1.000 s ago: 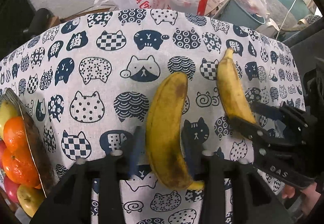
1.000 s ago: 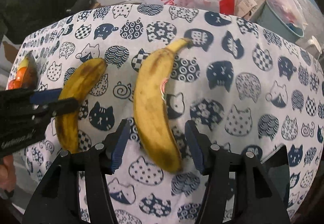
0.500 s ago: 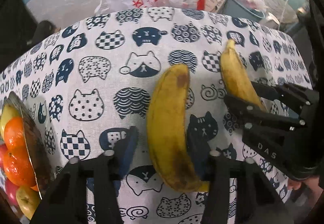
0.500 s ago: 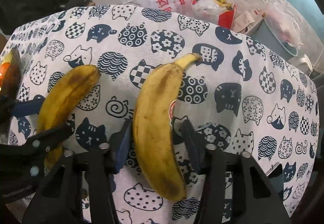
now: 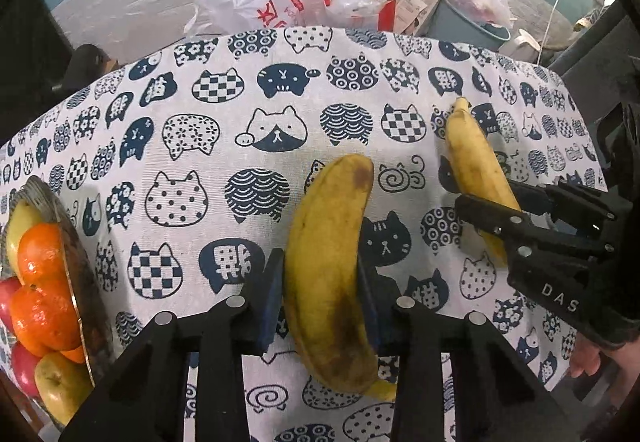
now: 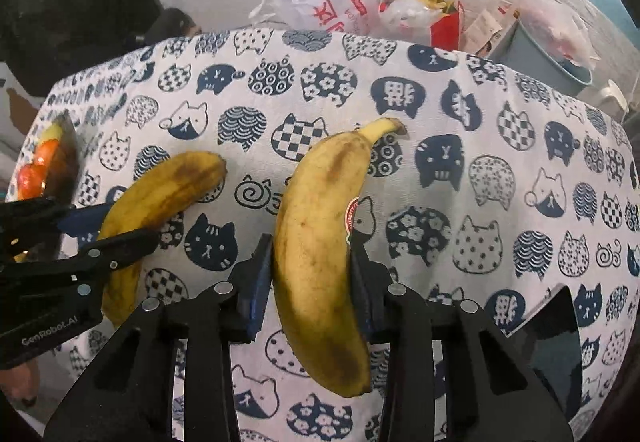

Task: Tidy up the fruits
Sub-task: 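Carry the bananas with both tools over the plate of fruit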

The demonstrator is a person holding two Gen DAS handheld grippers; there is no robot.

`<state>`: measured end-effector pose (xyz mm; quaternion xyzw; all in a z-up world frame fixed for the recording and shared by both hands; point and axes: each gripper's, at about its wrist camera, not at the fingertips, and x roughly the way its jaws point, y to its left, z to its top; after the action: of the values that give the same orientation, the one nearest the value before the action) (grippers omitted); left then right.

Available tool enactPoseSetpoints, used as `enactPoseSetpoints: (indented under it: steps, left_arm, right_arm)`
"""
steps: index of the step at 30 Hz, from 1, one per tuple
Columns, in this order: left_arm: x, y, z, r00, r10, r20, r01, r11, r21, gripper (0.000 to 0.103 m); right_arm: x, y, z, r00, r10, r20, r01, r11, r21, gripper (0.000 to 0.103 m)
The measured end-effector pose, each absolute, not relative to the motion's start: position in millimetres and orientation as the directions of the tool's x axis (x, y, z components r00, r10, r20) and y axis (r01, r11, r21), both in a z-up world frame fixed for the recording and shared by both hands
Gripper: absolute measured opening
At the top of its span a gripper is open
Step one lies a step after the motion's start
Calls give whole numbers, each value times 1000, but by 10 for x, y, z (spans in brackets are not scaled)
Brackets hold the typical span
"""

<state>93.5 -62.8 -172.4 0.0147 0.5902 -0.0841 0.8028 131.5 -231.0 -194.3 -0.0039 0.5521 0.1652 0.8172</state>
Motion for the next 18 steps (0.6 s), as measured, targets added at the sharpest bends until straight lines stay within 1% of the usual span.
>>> enactPoseSetpoints:
  steps: [11,18]
  left_arm:
    - [780,-531,-1478,320,-125,-939,154,985,-79,35]
    - [680,-447,-1231,372,-120,-920,149,986,-68,35]
  right_arm:
    - [1128,-2298,-1659,371,299,-879,-293,936,194,34]
    - [1072,-2221,-1471,383,323,-866,-312,927,208,34]
